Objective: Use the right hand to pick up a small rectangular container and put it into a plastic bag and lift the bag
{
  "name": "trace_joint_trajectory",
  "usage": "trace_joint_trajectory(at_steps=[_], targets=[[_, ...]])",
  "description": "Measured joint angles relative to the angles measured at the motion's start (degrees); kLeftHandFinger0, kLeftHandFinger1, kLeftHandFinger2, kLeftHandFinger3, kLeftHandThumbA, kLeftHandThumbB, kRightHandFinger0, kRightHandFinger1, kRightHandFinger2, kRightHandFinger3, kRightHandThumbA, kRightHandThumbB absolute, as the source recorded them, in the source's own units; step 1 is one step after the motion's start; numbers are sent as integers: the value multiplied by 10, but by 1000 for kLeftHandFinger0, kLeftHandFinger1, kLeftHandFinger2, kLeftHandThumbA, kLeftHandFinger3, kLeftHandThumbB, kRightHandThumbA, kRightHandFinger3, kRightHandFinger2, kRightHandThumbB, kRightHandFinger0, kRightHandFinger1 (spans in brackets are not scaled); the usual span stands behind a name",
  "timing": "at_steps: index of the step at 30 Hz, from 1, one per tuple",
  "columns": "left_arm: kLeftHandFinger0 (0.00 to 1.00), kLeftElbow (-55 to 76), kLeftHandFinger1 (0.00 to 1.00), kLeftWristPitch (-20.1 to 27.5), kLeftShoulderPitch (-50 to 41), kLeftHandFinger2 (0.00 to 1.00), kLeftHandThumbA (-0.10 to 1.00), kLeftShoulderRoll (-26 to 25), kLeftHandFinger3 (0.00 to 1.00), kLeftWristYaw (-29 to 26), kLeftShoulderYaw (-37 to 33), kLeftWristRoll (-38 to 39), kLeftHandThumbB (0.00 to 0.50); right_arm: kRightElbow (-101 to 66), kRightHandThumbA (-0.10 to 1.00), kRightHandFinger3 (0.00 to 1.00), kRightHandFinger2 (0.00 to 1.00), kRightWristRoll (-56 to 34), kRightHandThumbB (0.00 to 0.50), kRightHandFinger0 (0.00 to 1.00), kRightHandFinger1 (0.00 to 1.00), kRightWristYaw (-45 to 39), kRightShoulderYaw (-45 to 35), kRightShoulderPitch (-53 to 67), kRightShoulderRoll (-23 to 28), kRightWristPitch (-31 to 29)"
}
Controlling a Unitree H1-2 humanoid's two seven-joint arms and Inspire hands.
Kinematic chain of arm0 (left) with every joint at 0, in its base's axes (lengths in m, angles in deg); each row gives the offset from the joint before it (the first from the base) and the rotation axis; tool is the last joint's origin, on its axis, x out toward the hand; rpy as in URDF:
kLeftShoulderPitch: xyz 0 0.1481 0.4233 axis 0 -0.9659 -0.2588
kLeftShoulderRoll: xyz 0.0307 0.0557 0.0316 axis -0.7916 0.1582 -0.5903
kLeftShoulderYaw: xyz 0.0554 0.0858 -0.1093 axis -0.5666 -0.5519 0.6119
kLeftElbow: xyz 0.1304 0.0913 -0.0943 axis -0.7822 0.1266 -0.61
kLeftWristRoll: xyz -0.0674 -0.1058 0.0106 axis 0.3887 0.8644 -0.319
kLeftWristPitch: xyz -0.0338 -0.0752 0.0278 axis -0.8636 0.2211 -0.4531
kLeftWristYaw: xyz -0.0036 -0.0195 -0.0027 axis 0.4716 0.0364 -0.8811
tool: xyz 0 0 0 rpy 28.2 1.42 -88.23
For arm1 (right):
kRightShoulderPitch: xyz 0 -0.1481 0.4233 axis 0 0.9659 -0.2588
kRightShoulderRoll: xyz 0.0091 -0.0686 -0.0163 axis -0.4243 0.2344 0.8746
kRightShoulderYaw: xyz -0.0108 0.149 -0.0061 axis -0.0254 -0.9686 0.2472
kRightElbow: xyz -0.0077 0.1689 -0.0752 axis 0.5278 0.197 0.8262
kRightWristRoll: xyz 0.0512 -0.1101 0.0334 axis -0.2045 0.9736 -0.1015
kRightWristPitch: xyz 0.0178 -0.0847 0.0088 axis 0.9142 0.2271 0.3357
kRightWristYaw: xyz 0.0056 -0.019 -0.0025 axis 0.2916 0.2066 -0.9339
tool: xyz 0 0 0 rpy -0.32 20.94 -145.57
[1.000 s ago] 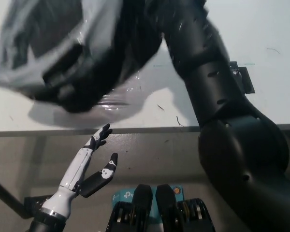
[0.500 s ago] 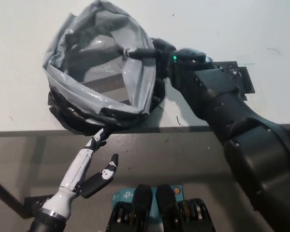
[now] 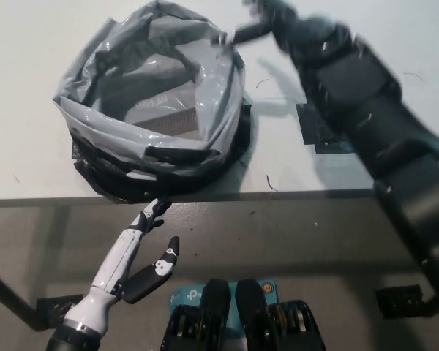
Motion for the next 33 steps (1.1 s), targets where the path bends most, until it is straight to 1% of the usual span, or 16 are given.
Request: trace_joint_trajectory(at_steps=[1,3,4,7,12,17,18,21,23,24,26,28,30,31,32,33], targets=[[945,0,1000,0,0,1000,410,0,1000,0,0,0,183,-11,1000,1000,1000,6,493,1000,1000,0,-1,-11,5,-3],[952,0,1000,0,0,1000,407,0,1000,0,0,0,189,-28,1000,1000,1000,13,481,1000,1000,1,-2,-26,11,-4],[953,0,1000,0,0,1000,406,0,1000,0,0,0,191,-39,1000,1000,1000,16,492,1000,1000,1,-2,-33,14,-4],[941,0,1000,0,0,1000,417,0,1000,0,-1,0,203,-79,1000,1000,1000,38,470,1000,1000,1,3,-61,26,-2],[936,2,1000,0,-3,1000,414,0,1000,0,-1,-1,201,-186,988,1000,1000,84,460,1000,1000,1,20,-94,42,16],[954,8,1000,0,-16,1000,588,0,1000,0,-1,-1,198,-298,1000,1000,1000,97,431,1000,1000,1,16,-61,42,26],[964,8,1000,0,-17,1000,644,0,1000,0,-1,-1,211,-319,1000,1000,1000,98,390,1000,1000,0,15,-50,42,27],[995,8,1000,0,-20,1000,722,0,1000,0,-1,-1,213,-389,1000,1000,1000,99,370,1000,1000,-1,14,-3,42,34],[1000,8,1000,-1,-20,1000,812,0,1000,0,-1,-1,210,-425,1000,1000,1000,99,348,1000,1000,-2,14,29,42,39],[1000,8,1000,-1,-20,1000,918,0,1000,0,-1,-1,196,-425,1000,1000,1000,99,316,1000,1000,-2,14,29,42,39],[1000,7,1000,-1,-20,1000,990,0,1000,0,0,-1,204,-461,1000,1000,1000,98,310,1000,1000,-2,13,66,43,46],[1000,6,1000,-1,-19,1000,1000,0,1000,0,0,0,205,-499,1000,1000,1000,98,305,1000,1000,-2,11,105,46,51],[1000,6,1000,-1,-19,1000,1000,0,1000,0,0,0,224,-530,1000,1000,1000,98,261,1000,1000,-2,10,134,48,55],[1000,5,1000,-1,-19,1000,1000,0,1000,0,0,0,242,-549,1000,1000,1000,98,275,1000,1000,-2,9,157,48,57],[1000,5,1000,-1,-19,1000,1000,0,1000,0,0,0,240,-562,1000,1000,1000,97,271,1000,1000,-2,8,176,48,58],[1000,5,1000,-1,-20,1000,1000,0,1000,0,1,0,279,-585,1000,1000,1000,97,305,1000,1000,-2,7,207,48,59]])
